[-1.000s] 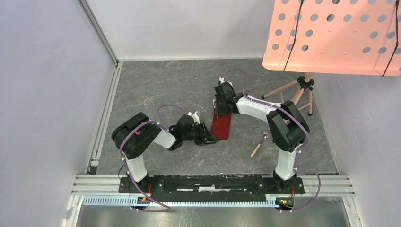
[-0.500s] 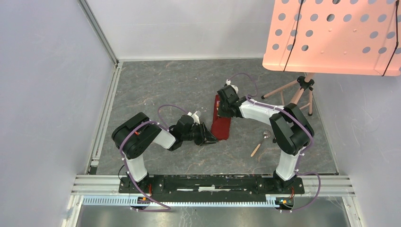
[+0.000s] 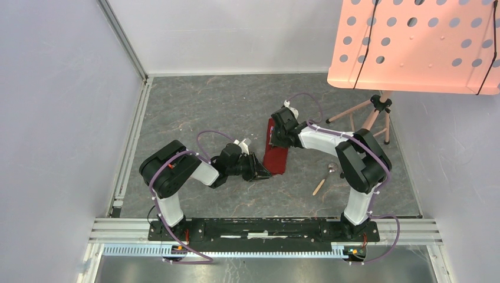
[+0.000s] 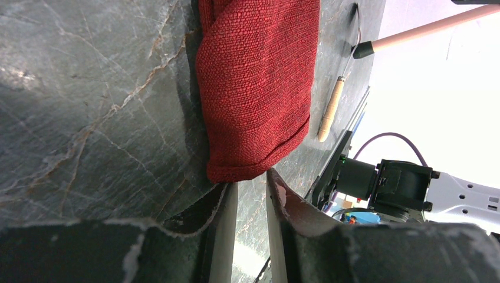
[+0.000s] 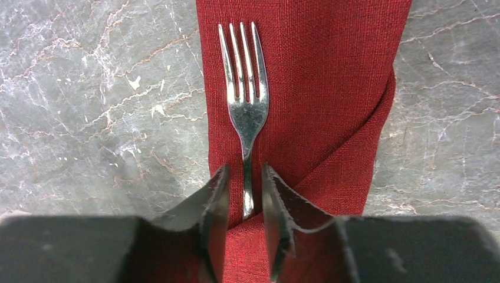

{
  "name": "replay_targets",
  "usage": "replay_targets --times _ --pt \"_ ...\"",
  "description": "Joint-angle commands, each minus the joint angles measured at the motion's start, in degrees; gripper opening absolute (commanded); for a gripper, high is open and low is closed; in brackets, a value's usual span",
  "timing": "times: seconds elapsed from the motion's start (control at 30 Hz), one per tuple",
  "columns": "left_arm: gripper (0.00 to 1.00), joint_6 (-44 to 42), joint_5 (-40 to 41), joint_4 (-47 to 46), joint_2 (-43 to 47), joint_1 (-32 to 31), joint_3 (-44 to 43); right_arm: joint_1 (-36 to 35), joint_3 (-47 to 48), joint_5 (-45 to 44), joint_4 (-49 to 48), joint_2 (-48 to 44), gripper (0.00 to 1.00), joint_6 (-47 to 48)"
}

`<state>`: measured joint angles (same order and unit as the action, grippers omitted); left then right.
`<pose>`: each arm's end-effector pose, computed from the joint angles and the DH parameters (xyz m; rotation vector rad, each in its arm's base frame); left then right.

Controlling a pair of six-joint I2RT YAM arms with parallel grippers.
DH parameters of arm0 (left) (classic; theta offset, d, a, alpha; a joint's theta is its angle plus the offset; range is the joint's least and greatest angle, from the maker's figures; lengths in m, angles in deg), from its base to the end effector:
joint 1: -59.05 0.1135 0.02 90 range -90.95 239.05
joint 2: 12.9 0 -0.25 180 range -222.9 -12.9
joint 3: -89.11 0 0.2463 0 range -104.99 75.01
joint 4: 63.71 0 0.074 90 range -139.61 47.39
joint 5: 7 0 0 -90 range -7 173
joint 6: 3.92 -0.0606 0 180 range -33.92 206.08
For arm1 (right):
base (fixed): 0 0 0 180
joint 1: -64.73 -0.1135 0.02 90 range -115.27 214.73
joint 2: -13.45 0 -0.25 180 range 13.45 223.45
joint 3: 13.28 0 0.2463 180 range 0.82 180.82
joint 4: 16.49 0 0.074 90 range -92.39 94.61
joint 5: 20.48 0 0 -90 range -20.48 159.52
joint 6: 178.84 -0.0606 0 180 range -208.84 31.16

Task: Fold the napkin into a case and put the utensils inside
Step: Insert the fork into the folded napkin, then pick up the spoon from the center of the board.

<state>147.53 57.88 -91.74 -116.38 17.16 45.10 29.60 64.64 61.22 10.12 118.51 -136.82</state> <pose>0.2161 -0.2284 0.0772 -0.1145 2.4661 -1.4160 0.3186 0.2134 0.1345 0.3448 2.5216 0.4143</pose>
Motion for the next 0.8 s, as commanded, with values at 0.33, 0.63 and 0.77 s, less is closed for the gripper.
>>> replay_targets --times 0.33,0.63,0.77 --pt "0.39 -0.45 1.25 -1.80 1.75 -0.04 2.19 -1.31 1.10 -7.29 5.78 -14.68 0.57 13.97" --pt "0.54 -1.18 -0.68 0.41 8.95 -0.12 5.31 -1.29 -15.94 -31.10 21.16 -34.41 0.85 23.76" --pt "0.58 -1.87 -1.43 3.78 14.30 -0.12 6.27 -0.22 -22.32 -28.29 27.48 -40.45 0.86 8.11"
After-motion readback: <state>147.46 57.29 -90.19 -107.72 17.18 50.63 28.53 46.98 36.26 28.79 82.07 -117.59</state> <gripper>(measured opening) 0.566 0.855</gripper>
